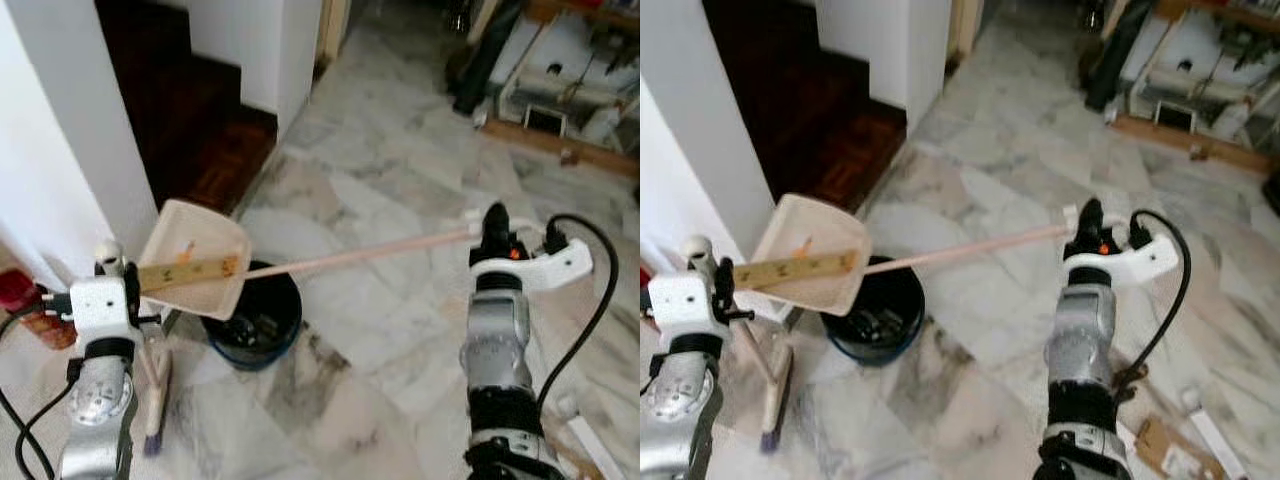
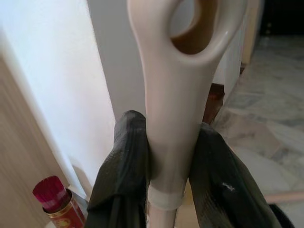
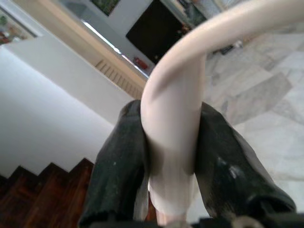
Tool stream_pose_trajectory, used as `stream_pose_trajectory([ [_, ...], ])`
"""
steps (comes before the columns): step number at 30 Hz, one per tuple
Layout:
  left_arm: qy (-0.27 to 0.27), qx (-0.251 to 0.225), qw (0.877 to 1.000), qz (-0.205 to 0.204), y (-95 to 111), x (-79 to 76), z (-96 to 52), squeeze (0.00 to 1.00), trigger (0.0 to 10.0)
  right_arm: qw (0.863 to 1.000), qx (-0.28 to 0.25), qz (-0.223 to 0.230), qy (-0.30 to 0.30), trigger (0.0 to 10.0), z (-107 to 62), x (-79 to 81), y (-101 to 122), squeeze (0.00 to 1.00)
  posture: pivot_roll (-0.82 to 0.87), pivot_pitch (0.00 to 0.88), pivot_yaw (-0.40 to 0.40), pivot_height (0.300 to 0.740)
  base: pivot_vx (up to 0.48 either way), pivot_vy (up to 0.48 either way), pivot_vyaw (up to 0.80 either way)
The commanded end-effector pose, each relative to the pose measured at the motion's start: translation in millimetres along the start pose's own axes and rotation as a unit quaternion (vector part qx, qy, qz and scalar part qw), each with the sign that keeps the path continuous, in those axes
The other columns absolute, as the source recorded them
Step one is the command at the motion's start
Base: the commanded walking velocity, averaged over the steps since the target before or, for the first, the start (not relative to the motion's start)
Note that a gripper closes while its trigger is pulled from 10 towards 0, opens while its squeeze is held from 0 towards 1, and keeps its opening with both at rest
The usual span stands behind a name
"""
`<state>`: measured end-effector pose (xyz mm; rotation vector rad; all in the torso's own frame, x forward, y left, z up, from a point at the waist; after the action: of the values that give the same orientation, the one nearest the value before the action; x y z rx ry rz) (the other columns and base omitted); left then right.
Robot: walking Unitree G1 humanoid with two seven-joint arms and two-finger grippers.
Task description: Sweep floor
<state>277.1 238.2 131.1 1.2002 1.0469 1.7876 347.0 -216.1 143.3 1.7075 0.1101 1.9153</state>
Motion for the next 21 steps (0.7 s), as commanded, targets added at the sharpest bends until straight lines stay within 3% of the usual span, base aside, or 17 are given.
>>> stream_pose_trajectory([
  [1,0.009,-0.028,1.000,0.004,10.3,4.4,1.9,0.00,10.0,0.999,-0.025,0.018,0.032,10.0,5.8,19.1,6.9,0.00,0.18,0.119,-0.121,0.740,0.259,0.000,0.73],
  [21,0.011,-0.030,0.999,0.004,11.3,5.0,2.1,0.00,10.0,0.999,-0.027,0.029,0.030,10.0,6.6,18.9,8.4,0.00,0.18,0.123,-0.123,0.740,0.258,0.000,0.04],
])
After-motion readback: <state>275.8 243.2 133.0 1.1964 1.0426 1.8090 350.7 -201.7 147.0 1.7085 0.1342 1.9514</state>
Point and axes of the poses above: a point about 5 cm out from each wrist's last joint towards the gripper, its own z axis pointing out of the wrist towards the gripper, its own y axis along the axis of the wrist's last joint, x = y × z, the point moved 1 cm from there along z, pointing out of the wrist towards the gripper, and after that the axes turned 11 degrees about z, right-handed, at the moved point
